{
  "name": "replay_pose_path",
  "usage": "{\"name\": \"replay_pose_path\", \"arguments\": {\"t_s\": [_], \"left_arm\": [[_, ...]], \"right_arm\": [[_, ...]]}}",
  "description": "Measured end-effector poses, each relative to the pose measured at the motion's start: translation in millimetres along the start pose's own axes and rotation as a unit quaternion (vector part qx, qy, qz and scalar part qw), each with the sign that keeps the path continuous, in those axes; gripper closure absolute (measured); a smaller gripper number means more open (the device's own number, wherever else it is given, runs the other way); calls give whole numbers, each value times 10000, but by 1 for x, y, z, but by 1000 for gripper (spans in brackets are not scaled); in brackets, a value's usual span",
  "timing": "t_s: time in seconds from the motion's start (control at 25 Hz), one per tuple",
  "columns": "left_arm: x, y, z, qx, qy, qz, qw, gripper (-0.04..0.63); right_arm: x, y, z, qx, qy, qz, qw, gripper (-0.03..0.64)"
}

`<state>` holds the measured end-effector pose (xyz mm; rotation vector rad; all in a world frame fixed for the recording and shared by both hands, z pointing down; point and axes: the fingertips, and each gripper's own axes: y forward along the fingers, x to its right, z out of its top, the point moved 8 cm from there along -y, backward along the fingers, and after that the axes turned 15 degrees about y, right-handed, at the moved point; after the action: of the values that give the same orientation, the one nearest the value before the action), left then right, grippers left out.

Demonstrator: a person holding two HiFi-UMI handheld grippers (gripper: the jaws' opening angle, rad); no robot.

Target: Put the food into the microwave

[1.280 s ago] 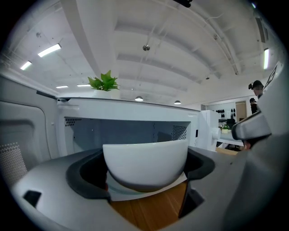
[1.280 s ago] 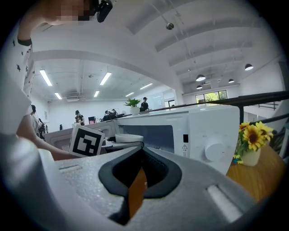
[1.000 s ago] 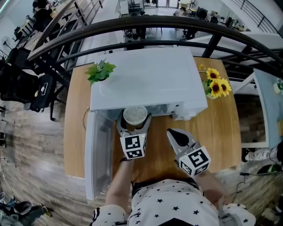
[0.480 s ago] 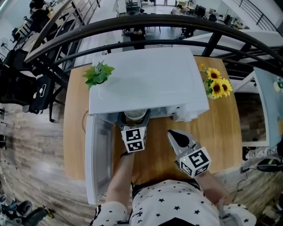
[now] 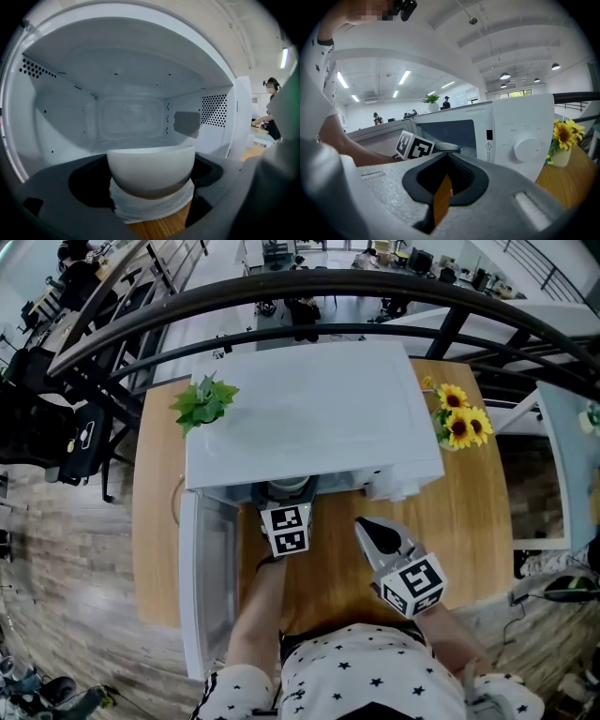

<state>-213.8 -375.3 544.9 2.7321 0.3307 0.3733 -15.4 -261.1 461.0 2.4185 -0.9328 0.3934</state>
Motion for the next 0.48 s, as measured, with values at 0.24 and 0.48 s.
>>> {"name": "replay_pose_path", "arguments": {"t_s": [0.24, 0.48], "left_arm": [[-1, 8, -5, -142, 43, -14, 9999, 106], [-1, 8, -6, -167, 33, -55, 9998, 106]], "right_arm": [[1, 3, -1, -17, 12, -8, 10000, 612], [1, 4, 0, -27, 37, 5, 10000, 612]]}}
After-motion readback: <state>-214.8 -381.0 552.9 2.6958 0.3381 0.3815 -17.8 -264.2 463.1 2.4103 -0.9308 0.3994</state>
